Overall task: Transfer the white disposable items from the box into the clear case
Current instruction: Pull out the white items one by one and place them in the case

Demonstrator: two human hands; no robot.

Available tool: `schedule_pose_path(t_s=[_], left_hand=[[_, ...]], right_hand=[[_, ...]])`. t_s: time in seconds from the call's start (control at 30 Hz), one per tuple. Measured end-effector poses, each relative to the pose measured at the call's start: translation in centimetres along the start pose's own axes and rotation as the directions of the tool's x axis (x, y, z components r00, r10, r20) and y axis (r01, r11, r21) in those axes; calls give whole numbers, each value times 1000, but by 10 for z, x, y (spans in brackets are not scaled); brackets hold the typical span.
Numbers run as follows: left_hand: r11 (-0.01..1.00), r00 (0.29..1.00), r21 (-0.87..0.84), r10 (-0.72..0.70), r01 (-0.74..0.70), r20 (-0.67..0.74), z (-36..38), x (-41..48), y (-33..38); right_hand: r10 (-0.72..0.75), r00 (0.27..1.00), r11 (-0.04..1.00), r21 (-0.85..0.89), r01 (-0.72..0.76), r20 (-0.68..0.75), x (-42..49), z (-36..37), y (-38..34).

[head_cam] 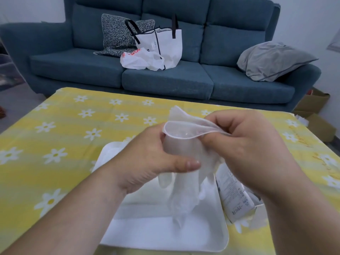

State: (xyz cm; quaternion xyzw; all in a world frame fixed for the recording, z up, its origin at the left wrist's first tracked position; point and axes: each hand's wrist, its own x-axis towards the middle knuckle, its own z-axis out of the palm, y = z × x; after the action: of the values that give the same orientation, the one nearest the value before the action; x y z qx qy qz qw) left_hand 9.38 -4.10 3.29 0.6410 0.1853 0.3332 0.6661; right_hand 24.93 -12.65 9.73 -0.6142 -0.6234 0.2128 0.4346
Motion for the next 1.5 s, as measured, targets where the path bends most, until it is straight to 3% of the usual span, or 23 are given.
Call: schedule_pose_path(t_s=[0.1, 0.2, 0.3, 0.4, 0.53, 0.63, 0.73, 0.83, 0.93, 1.1, 1.23, 1.33, 1.5], left_hand=[[983, 985, 54, -174, 173, 10, -5, -6, -10], [959, 959, 25, -284, 283, 23, -19, -12, -14], [926, 929, -111, -368, 361, -45, -37, -17, -13], [892, 890, -211, -433, 401, -143, -61, -22, -13], [838, 824, -159, -543, 521, -163, -91, -27, -11], [771, 756, 43, -610, 636, -239, -96, -28, -16], [639, 734, 366, -545, 676, -405, -93, -25, -26], [618, 774, 488, -362, 616, -519, -93, -23, -18], [544, 807, 611, -252, 575, -535, -94, -27, 3], [352, 833, 784, -428, 511, -351, -67, -29, 12], [191, 817, 868, -477, 457, -325, -44, -21, -9], [66, 815, 918, -488, 392, -313, -36, -17, -31], [-73, 762, 924, -544, 376, -353, -28, -15, -51]], right_hand=[[36, 999, 963, 269, -30, -20, 2, 0, -4], [153, 978, 885, 459, -72, -140, 8, -4, 0], [318, 923, 812, 564, -148, -217, 16, -5, 12], [445, 882, 770, 569, -288, -156, 20, 7, 25], [562, 827, 756, 421, -501, -26, 20, 33, 46], [611, 790, 778, 142, -612, 53, 16, 51, 69], [608, 789, 763, -341, -549, 88, 10, 62, 85], [564, 826, 676, -583, -450, 16, 11, 58, 86], [552, 834, 623, -659, -422, -11, 14, 52, 80], [542, 840, 586, -720, -372, 7, 14, 51, 76], [448, 893, 670, -642, -374, -52, 15, 52, 72], [393, 917, 742, -613, -271, 71, 13, 69, 66], [451, 833, 621, -783, -35, 320, 3, 115, 73]])
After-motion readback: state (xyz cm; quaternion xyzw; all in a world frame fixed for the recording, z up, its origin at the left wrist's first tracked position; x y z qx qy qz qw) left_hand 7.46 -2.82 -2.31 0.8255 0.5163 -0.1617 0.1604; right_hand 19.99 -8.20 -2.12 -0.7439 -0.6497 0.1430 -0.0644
